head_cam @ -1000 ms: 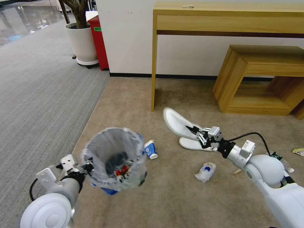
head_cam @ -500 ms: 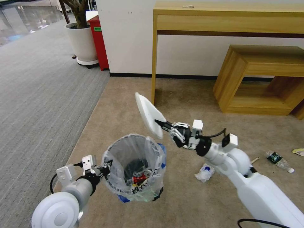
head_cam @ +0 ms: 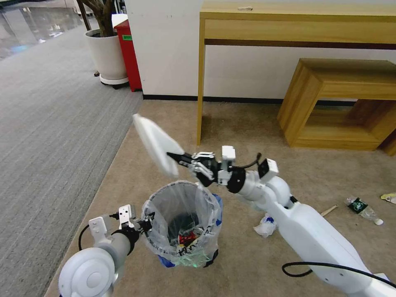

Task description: Pick up the trash bin and place the garbage on the floor into it.

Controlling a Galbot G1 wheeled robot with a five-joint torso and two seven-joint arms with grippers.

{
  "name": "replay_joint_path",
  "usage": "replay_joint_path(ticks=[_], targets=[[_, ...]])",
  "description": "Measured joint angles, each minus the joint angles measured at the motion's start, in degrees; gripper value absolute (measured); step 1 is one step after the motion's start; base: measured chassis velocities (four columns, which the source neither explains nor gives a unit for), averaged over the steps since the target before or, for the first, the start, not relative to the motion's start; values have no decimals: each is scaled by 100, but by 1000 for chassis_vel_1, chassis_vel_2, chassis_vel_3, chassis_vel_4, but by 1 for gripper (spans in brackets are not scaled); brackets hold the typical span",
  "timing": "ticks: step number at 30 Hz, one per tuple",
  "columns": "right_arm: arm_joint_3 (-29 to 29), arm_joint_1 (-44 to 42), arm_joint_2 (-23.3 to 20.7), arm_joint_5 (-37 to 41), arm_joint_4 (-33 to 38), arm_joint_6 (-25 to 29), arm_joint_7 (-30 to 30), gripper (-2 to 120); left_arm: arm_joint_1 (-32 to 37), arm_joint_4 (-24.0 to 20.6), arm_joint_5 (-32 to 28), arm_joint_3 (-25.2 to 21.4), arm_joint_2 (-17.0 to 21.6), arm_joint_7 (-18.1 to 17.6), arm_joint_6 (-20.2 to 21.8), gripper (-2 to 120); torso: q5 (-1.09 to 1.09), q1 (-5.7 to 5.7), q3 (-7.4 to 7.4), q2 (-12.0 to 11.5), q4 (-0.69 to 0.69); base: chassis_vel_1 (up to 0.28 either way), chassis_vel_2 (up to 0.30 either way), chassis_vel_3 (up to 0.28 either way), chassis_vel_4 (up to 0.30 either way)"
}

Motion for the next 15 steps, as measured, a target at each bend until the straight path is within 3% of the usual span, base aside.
replay_joint_path(ticks=[7, 15], targets=[[-217, -82, -66, -357, -177, 21, -339, 0, -17, -20, 22, -25, 3, 25, -4, 0, 1, 0, 0, 0, 0, 0, 0, 0, 0], [-59, -198, -101, -1128, -410, 164, -1021, 0, -5, -124, 53, -19, -21, 25, -8, 0, 1, 0, 0, 0, -1, 0, 0, 0, 0]])
